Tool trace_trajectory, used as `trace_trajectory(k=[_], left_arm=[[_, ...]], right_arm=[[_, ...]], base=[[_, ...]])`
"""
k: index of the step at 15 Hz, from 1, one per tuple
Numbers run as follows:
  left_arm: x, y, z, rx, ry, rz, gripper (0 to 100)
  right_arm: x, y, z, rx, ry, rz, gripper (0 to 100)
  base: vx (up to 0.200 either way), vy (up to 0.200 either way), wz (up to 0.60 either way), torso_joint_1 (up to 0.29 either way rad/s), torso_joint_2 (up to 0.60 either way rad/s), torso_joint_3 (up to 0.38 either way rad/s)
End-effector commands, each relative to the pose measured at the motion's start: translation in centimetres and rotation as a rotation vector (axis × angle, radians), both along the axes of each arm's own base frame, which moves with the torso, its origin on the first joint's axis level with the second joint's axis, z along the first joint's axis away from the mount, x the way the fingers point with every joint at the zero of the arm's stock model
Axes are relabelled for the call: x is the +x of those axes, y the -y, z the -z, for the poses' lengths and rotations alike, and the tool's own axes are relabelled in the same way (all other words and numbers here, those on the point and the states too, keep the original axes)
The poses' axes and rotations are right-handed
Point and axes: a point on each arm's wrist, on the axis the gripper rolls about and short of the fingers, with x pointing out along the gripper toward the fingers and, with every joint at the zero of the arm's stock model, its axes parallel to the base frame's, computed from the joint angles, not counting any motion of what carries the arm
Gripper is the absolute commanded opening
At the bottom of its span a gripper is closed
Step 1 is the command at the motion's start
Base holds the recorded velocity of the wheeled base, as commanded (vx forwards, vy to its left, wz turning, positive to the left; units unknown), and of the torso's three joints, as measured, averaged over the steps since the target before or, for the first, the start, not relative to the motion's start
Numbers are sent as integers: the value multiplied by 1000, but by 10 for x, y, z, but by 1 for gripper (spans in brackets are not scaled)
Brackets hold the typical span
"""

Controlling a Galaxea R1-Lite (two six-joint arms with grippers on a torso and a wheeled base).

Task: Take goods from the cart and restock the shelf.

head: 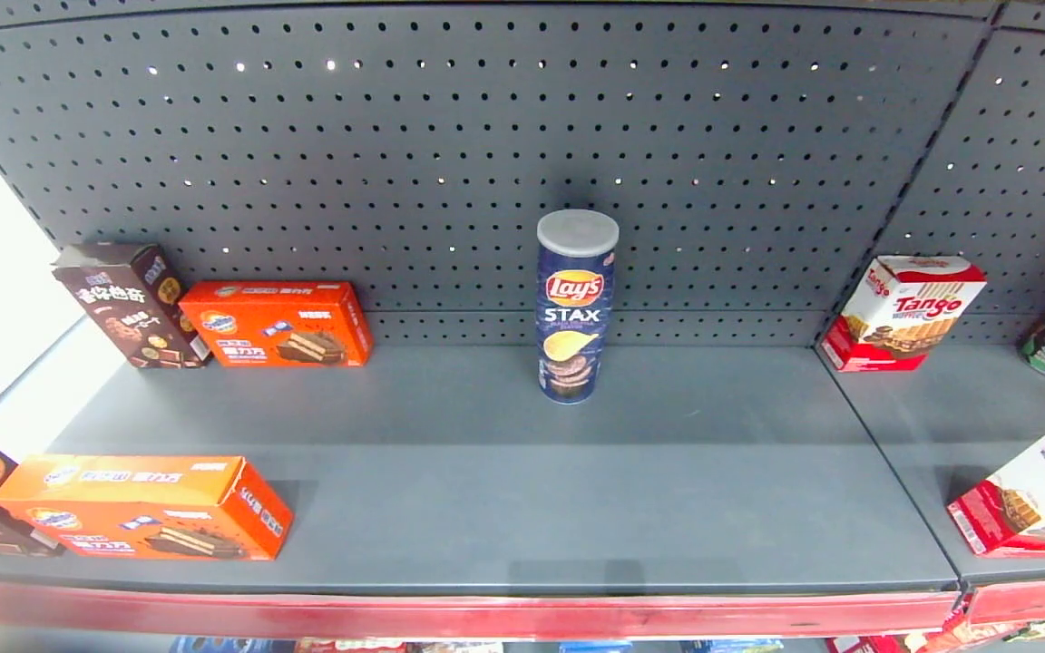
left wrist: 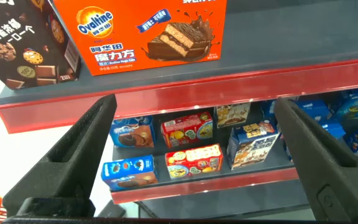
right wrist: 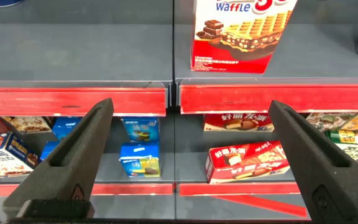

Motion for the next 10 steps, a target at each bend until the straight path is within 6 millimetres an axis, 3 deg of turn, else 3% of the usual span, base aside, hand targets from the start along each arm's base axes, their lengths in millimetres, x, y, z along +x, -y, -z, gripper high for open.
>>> trace_trajectory(k=[1,10], left_arm=[[0,0,0,0,0,1,100],[0,0,0,3,1,1,100]], right_arm=[[0,0,0,0,-2,0,100],[0,0,0,0,-2,0,100]], base=[[0,0,0,0,0,0],[0,0,600,3,5,1]])
